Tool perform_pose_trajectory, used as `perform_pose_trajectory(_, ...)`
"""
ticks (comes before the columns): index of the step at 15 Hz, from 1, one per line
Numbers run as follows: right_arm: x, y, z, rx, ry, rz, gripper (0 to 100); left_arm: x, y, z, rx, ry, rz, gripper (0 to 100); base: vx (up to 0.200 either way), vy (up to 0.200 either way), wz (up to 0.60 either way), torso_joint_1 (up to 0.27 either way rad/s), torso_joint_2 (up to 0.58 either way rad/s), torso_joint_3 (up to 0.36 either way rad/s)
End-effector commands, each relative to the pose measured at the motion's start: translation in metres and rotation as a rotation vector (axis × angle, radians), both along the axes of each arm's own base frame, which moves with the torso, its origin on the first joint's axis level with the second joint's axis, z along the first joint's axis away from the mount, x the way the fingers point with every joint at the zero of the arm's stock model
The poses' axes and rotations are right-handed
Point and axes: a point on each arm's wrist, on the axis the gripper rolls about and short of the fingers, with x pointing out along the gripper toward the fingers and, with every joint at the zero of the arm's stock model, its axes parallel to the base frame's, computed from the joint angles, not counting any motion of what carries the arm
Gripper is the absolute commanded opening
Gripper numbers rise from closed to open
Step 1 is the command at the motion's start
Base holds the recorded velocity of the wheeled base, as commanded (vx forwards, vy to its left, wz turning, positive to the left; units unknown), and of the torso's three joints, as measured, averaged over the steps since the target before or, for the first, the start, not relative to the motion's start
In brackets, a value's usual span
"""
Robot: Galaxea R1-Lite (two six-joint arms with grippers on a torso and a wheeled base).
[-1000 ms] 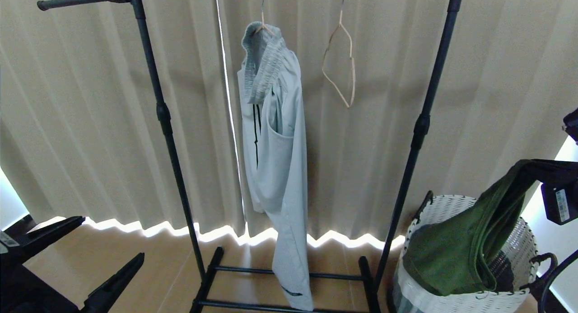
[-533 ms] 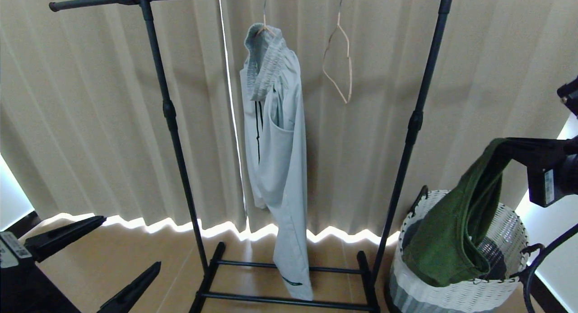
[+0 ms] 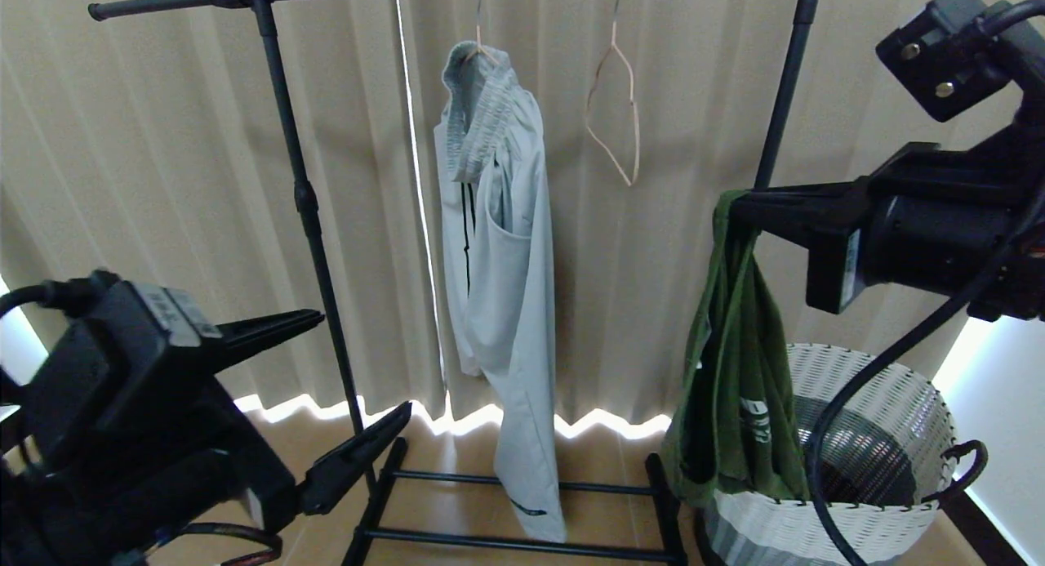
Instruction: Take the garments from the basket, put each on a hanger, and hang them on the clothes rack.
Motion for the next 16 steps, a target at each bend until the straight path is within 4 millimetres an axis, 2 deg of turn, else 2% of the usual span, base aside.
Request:
perform_pose_trajectory(1,0.006,0.016,-0.010,-0.009,0.026,0.044,0,0.018,-0.033,-0.006,0.024,0.064,-0.035,100,0.000,0.000,0.00,0.000,0.00,0.000)
perform_pose_trajectory(3,0.000,0.031,-0.012,0.021,0.003,0.104,0,0.026,-0.075,-0.016,-0.020,0.163,-0.034,100,0.000,0.000,0.00,0.000,0.00,0.000)
perform_pose_trajectory(4,-0.004,0.034,-0.013,0.020,0.004,0.124,0,0.031,-0.089,-0.019,-0.029,0.185,-0.019,100,0.000,0.000,0.00,0.000,0.00,0.000)
perform_pose_trajectory(7,-0.006,0.035,-0.014,0.019,0.005,0.130,0,0.039,-0.110,-0.027,-0.032,0.220,-0.035,100,0.000,0.000,0.00,0.000,0.00,0.000)
perform_pose_trajectory(11,-0.008,0.037,-0.014,0.023,0.004,0.145,0,0.031,-0.141,-0.029,-0.124,0.299,-0.096,100,0.000,0.000,0.00,0.000,0.00,0.000)
perform_pose_trajectory(16,-0.013,0.037,-0.014,0.033,-0.001,0.168,0,0.026,-0.150,-0.031,-0.164,0.323,-0.119,100,0.000,0.000,0.00,0.000,0.00,0.000)
